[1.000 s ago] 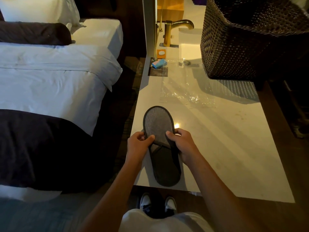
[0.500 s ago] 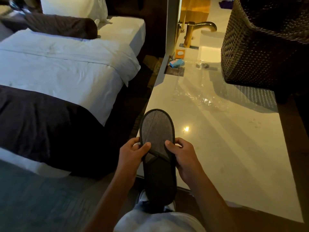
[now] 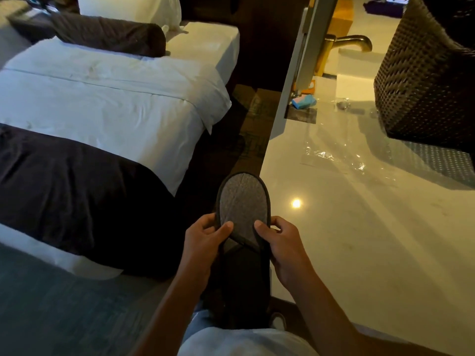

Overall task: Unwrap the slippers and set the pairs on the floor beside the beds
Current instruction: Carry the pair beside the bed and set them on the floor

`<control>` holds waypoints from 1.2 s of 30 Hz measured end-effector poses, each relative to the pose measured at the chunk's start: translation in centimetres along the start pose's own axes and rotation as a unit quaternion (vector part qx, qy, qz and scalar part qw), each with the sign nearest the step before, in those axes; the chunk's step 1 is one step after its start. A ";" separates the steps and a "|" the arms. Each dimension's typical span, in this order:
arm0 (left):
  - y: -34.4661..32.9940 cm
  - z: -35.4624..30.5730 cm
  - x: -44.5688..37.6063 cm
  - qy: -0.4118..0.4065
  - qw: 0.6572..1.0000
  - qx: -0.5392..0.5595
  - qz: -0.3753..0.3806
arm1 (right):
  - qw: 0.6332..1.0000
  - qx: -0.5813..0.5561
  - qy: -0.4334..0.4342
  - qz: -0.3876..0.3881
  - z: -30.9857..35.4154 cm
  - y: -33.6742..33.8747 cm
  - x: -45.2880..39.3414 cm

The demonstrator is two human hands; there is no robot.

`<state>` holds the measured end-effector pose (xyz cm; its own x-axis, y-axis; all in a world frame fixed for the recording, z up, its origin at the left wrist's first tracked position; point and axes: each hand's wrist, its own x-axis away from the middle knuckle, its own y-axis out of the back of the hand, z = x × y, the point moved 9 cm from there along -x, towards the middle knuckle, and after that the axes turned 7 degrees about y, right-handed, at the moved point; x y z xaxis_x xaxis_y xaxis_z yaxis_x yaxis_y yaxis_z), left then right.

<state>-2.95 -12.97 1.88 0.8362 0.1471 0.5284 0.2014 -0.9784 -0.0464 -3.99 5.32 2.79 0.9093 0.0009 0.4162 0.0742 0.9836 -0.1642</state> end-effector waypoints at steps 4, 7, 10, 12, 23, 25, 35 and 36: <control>5.1 -1.5 -4.6 0.022 0.999 -0.023 0.010 | 0.999 0.015 -0.004 -0.038 -1.3 -5.6 -3.0; 8.9 -3.5 -8.2 0.035 0.998 -0.041 0.030 | 0.998 0.011 -0.019 -0.063 -2.3 -10.2 -5.2; 12.2 -5.6 -10.7 0.041 0.998 -0.030 0.044 | 0.997 0.012 -0.028 -0.078 -2.4 -14.2 -7.0; 13.7 -7.0 -12.0 0.046 0.997 -0.025 0.051 | 0.996 0.011 -0.029 -0.087 -2.1 -16.3 -8.0; 16.4 -11.1 -18.0 0.052 0.995 -0.011 0.086 | 0.995 0.021 -0.023 -0.098 0.8 -21.5 -13.2; 16.0 -11.6 -19.5 0.055 0.994 -0.016 0.094 | 0.995 0.015 -0.018 -0.096 1.3 -21.7 -14.6; 10.6 -15.9 -30.2 0.075 0.992 -0.027 0.093 | 0.994 0.004 -0.014 -0.106 5.6 -19.2 -26.0; 9.8 -16.6 -31.4 0.075 0.993 -0.026 0.092 | 0.994 0.006 -0.013 -0.105 6.3 -18.8 -27.4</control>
<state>-35.73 -29.58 -1.08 0.7701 -0.0552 0.6355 0.0216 -0.9934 -0.1124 -32.88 -12.07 0.08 0.8629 -0.2008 0.4638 0.2569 0.9646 -0.0604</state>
